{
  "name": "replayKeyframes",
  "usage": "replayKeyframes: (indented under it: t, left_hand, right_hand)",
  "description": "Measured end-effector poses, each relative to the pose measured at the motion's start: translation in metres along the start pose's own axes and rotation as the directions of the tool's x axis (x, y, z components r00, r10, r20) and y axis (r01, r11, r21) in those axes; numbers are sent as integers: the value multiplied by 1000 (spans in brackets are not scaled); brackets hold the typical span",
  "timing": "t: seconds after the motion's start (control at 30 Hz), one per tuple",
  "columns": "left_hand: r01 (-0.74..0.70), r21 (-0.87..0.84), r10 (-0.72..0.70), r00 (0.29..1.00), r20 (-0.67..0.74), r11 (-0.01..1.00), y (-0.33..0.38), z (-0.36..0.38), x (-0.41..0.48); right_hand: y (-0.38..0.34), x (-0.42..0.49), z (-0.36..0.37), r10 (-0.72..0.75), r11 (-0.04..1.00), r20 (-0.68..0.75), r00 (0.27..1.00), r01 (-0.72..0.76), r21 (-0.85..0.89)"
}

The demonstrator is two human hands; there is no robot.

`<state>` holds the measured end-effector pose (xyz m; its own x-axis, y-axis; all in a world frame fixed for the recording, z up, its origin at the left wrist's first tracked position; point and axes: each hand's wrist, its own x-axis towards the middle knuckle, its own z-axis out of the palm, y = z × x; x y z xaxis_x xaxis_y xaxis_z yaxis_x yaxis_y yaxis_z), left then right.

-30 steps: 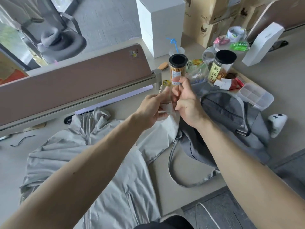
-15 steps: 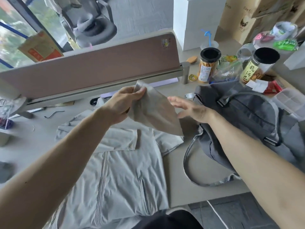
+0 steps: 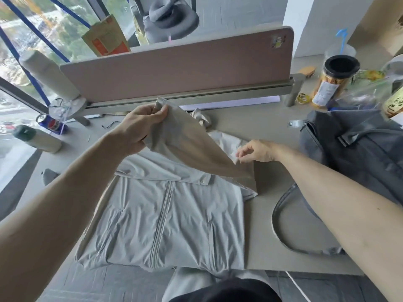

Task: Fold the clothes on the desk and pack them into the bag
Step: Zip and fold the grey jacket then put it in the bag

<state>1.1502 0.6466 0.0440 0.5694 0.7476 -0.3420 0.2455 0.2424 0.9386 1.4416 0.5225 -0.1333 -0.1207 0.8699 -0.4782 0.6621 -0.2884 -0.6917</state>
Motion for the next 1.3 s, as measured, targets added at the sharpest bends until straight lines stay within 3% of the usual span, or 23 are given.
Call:
replayKeyframes:
  t: [0.13, 0.23, 0.3, 0.43, 0.53, 0.77, 0.93, 1.03, 1.17, 1.3]
  left_hand:
    - [42, -6, -42, 996, -75, 999, -19, -34, 5]
    - [71, -17, -72, 991, -110, 997, -31, -54, 7]
    - [87, -7, -87, 988, -130, 996, -40, -68, 9]
    - [119, -6, -118, 975, -189, 993, -63, -101, 16]
    - [156, -8, -153, 955, -254, 988, -83, -123, 22]
    - [161, 348, -27, 933, -360, 924, -147, -186, 35]
    - [195, 449, -18, 929, -369, 872, -178, -218, 39]
    - [198, 419, -38, 932, -360, 886, -187, -231, 44]
    - [216, 373, -60, 920, -387, 902, -197, -252, 59]
    - [285, 450, -82, 904, -419, 846, -215, -266, 83]
  right_hand:
    - [4, 11, 16, 14, 991, -36, 999, -9, 131]
    - [5, 22, 27, 50, 997, 34, 998, -48, -66]
    - [5, 30, 36, 91, 978, -46, 995, -98, -185]
    - [6, 46, 47, 162, 955, -179, 970, -200, -219]
    - [13, 62, 54, 125, 957, -208, 970, -173, -233]
    - [-2, 107, 67, -15, 937, -240, 971, -70, -343]
    - [-16, 135, 75, 162, 825, -185, 969, -236, -513]
    - [-18, 142, 75, 172, 829, -288, 942, -296, -475]
    - [-23, 138, 64, 208, 899, -378, 902, -328, -289]
    - [-17, 137, 78, 216, 897, -499, 840, -373, -239]
